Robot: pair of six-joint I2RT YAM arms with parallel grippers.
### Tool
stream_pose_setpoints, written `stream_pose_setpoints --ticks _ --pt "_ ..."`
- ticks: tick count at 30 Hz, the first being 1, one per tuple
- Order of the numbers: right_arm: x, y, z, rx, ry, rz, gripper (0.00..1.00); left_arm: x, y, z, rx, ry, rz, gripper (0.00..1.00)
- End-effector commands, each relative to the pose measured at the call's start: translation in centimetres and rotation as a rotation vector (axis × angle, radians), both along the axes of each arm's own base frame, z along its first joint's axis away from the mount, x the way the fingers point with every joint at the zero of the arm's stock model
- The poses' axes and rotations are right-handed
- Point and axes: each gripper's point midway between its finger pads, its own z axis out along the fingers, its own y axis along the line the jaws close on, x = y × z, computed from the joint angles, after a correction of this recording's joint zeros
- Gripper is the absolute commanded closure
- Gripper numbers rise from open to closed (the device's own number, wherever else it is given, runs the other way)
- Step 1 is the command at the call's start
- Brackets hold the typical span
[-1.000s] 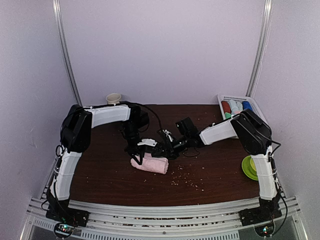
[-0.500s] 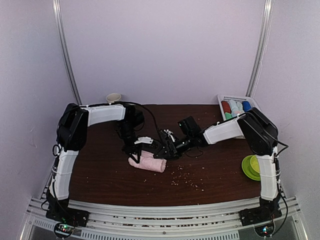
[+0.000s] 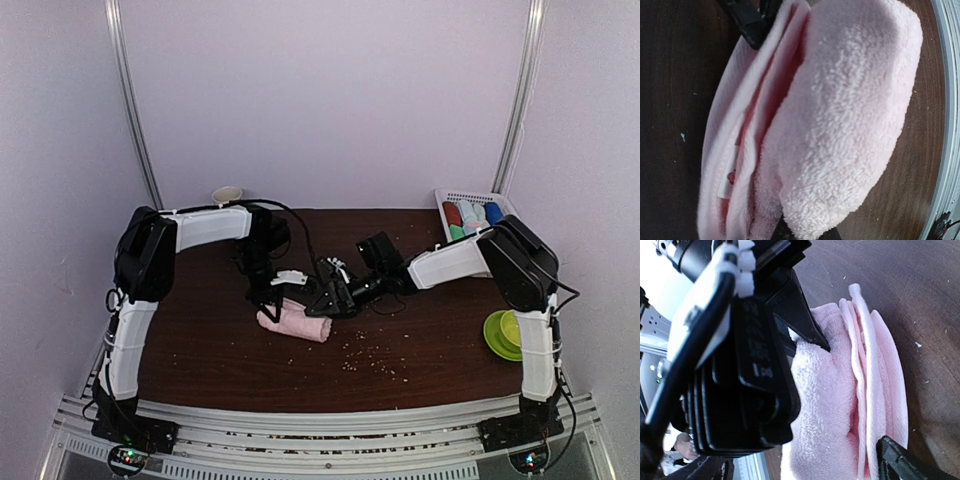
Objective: Roll the towels
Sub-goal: Roll the towel at the center of the board.
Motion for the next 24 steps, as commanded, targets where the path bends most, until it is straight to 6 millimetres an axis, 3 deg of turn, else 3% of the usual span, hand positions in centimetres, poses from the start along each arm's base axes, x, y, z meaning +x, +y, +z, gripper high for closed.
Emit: stream_pose_setpoints --ticks 1,9,20,24 --pt "-0.8 0.4 -1.6 -0.058 -0.008 0.033 0.00 4.1 1.4 -4.8 0.113 -0.139 0.018 1.00" --pt "-0.7 0.9 -1.9 -0.111 -0.052 0.028 0.00 4.1 0.8 -4.8 0.100 -0.118 0.013 1.00" --pt "3.1 -2.6 -1.4 -0.173 -0.159 -0.184 0.00 4.0 0.6 -4.6 0.075 -0.122 0.003 1.00" --pt "4.2 -4.5 -1.8 -0.309 -0.185 -0.251 0.00 4.0 0.6 -4.7 0.073 -0.126 0.001 1.00"
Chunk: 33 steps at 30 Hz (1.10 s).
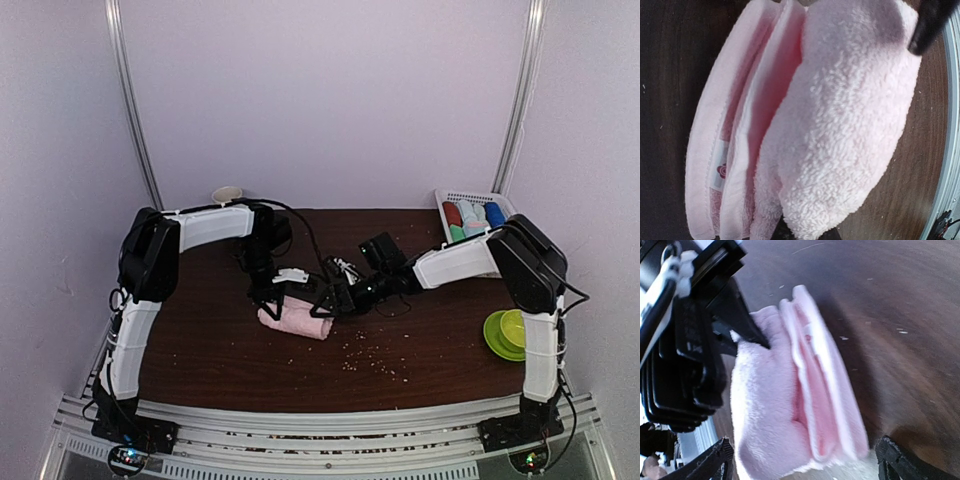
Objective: Roll the towels
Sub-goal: Roll the towel at the center of the board, then pick up the towel from the center of the board.
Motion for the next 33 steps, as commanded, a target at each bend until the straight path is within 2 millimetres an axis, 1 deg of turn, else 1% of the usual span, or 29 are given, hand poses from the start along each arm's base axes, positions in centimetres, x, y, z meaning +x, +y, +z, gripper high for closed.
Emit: stream_pose_setpoints --ticks 1,3,5,7,9,10,11,13,15,16,19,24,26,29,33 --pt "2.2 -2.8 0.2 -0.165 -0.073 -0.098 0.00 3.3 0.8 -4.7 0.060 -0.123 0.001 1.00" --pt "2.6 -4.0 0.1 -0.173 -0.102 -0.137 0.00 3.4 0.8 -4.6 0.059 -0.124 0.002 1.00" --pt "3.0 -4.6 1.5 -0.143 -0.155 -0.170 0.00 3.3 0.8 -4.7 0.060 -0.124 0.002 1.00" --pt "3.5 -5.2 3.3 -0.095 -0.167 -0.235 0.00 3.3 0.9 -4.7 0.060 -0.124 0.002 1.00" --pt "3.9 -6.0 5.1 0.055 -0.129 -0.295 0.00 3.4 0.9 -4.8 0.061 -0.125 0.002 1.00" --pt "3.5 -6.0 6.0 0.170 -0.098 -0.289 0.00 3.4 0.8 -4.8 0.059 -0.126 0.001 1.00" --pt "2.9 -5.7 6.4 0.251 -0.047 -0.258 0.00 3.5 0.7 -4.8 0.057 -0.126 -0.001 1.00" --pt "2.5 -5.0 4.8 0.221 0.015 -0.223 0.00 3.5 0.7 -4.9 0.056 -0.124 -0.005 1.00" --pt "2.6 -4.6 3.5 0.167 0.005 -0.235 0.00 3.5 0.7 -4.9 0.063 -0.118 -0.011 1.00" --pt "2.5 -4.3 3.2 0.164 0.013 -0.226 0.00 3.6 0.7 -4.9 0.064 -0.118 -0.012 1.00" --pt "2.1 -2.7 2.8 0.175 0.036 -0.192 0.00 3.8 0.5 -4.9 0.057 -0.114 -0.017 1.00" --pt "1.5 -0.2 1.3 0.153 0.090 -0.144 0.03 3.5 0.5 -4.9 0.060 -0.085 -0.027 1.00" --pt "1.1 0.7 0.7 0.147 0.115 -0.117 0.00 3.3 0.4 -5.0 0.058 -0.071 -0.033 1.00" --pt "0.5 1.7 0.5 0.151 0.124 -0.081 0.00 3.3 0.5 -5.0 0.063 -0.069 -0.033 1.00" --pt "0.0 2.3 -0.2 0.129 0.131 -0.056 0.00 3.3 0.5 -5.1 0.065 -0.068 -0.027 1.00"
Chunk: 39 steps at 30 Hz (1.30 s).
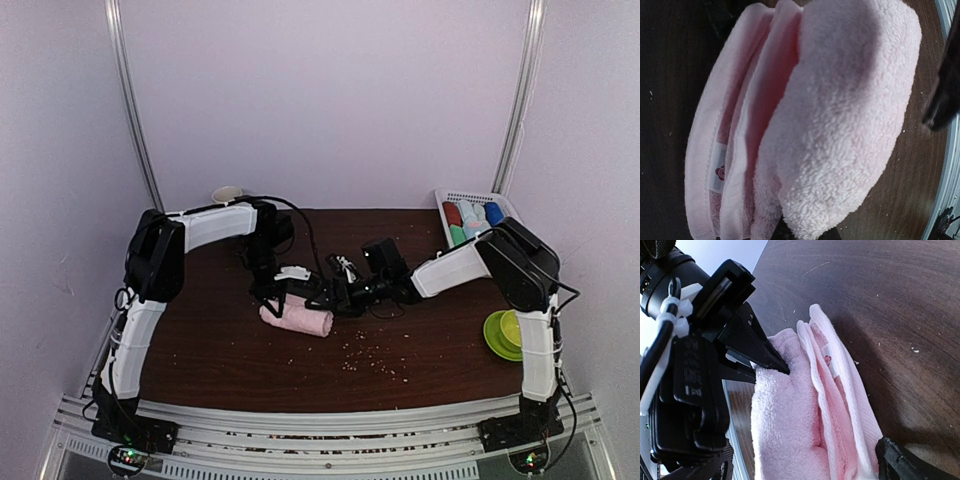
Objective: Roll the towels
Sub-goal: Pick up the towel from the center of the board.
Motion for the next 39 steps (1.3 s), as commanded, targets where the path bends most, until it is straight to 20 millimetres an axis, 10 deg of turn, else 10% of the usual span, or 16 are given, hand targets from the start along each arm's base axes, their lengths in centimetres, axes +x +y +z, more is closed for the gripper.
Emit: stream_pose_setpoints --ticks 1,12,20,24,31,39 --pt "-1.1 0.9 -0.6 -0.012 0.025 0.052 0.00 2.6 0.8 -5.0 0.067 -0.078 -0.008 1.00" --pt "-2.0 1.7 -2.7 -0.043 0.065 0.074 0.28 2.5 1.0 -5.1 0.073 -0.074 0.001 1.00" --pt "-2.4 1.6 -2.4 -0.022 0.091 0.100 0.95 2.9 0.7 -4.3 0.053 -0.097 0.007 1.00" --pt "-2.7 1.1 -1.5 0.001 0.076 0.103 1.00 4.5 -0.2 -1.2 -0.027 -0.169 0.040 1.00" --pt "-1.5 -0.7 2.4 0.069 0.011 0.026 1.00 6.6 -0.1 9.2 -0.222 -0.329 0.128 0.06" --pt "2.5 -7.2 9.2 0.170 -0.077 -0.207 1.00 4.3 5.6 14.9 -0.360 -0.493 0.263 0.02"
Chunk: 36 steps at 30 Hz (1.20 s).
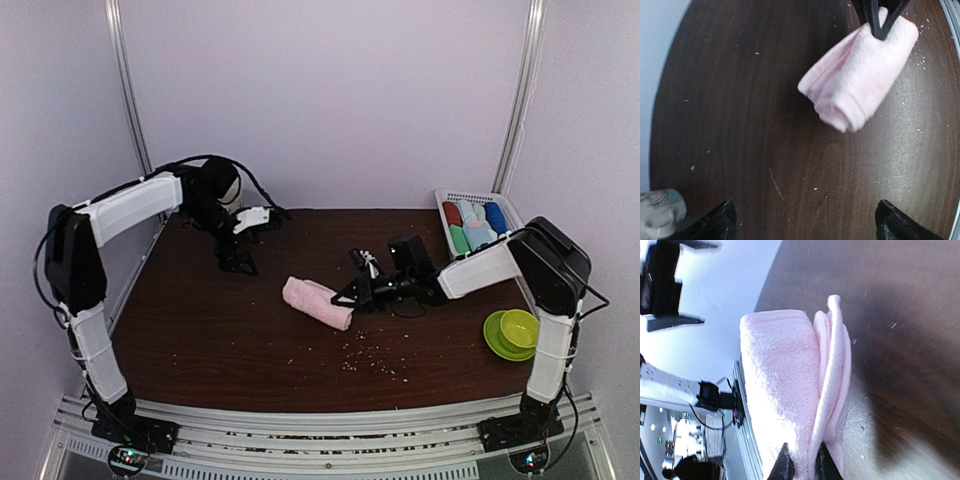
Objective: Roll the towels
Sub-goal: Pick up the towel from the center of the board, then place the towel in the bin.
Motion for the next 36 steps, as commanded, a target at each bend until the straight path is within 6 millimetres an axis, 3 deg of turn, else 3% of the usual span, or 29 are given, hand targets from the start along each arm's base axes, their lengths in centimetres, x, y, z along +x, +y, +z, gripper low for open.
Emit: stream_pose_setpoints --ticks 1,3,5,9,14,18,28,32,36 --pt "4.2 -4.7 7.8 0.127 -0.139 -0.192 1.00 -1.2 2.9 1.9 -0.115 -0.083 0.072 0.02" --pt "5.9 -7.9 10.0 0.125 -0.183 -0.295 1.00 -2.8 4.7 0.4 -0.122 -0.045 0.091 0.02" --pt "8.0 -12.6 12.0 0.099 -0.221 -0.427 1.00 -4.2 6.0 -1.3 -0.126 -0.003 0.111 0.02" --pt "10.1 -21.2 16.4 0.098 -0.296 -0.657 1.00 -7.3 6.9 -4.1 -0.147 0.091 0.103 0.02" --pt "11.3 -29.6 18.1 0.026 -0.319 -0.843 1.00 -9.8 6.7 -5.4 -0.177 0.169 0.054 0.02" --pt "12.4 -34.1 17.4 -0.002 -0.294 -0.944 1.00 -10.4 6.6 -5.4 -0.186 0.194 0.038 0.02" --pt "13.6 -44.9 11.8 -0.083 -0.165 -1.162 1.00 -11.2 6.5 -5.6 -0.203 0.207 0.018 0.02" --pt "13.8 -46.8 9.3 -0.091 -0.098 -1.179 1.00 -11.3 6.6 -6.1 -0.197 0.226 0.020 0.03" --pt "14.3 -48.2 8.3 -0.100 -0.077 -1.200 1.00 -11.5 6.5 -6.4 -0.197 0.236 0.017 0.03"
